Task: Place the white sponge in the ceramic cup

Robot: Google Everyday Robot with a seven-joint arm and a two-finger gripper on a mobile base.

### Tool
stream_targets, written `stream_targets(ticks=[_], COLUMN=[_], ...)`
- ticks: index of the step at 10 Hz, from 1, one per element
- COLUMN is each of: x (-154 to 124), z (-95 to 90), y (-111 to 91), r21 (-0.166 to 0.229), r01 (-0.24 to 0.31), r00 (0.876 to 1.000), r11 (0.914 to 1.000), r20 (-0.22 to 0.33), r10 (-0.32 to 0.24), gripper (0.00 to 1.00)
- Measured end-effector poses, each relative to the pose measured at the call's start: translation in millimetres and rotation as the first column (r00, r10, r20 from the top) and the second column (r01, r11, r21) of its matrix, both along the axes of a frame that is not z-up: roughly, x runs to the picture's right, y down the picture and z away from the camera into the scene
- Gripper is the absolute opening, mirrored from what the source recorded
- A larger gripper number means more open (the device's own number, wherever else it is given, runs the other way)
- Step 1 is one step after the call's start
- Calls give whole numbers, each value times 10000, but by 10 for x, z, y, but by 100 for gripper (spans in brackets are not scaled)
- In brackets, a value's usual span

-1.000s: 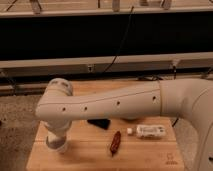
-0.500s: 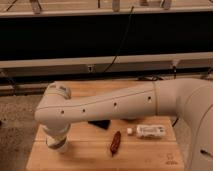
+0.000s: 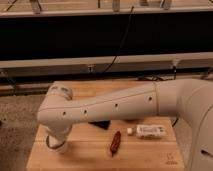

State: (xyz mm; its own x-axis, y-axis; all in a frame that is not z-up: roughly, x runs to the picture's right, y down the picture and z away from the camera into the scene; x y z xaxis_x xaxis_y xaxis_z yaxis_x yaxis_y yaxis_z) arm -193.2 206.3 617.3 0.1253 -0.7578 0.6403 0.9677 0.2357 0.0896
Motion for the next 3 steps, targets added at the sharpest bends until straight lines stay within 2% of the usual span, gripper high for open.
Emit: stream_targets(ticks=[3], x=[-6], z=[3], y=[-2], r21=[-32], r01=[-44], r00=[10000], r11=[10000], r20=[32], r10=[44], gripper=[80])
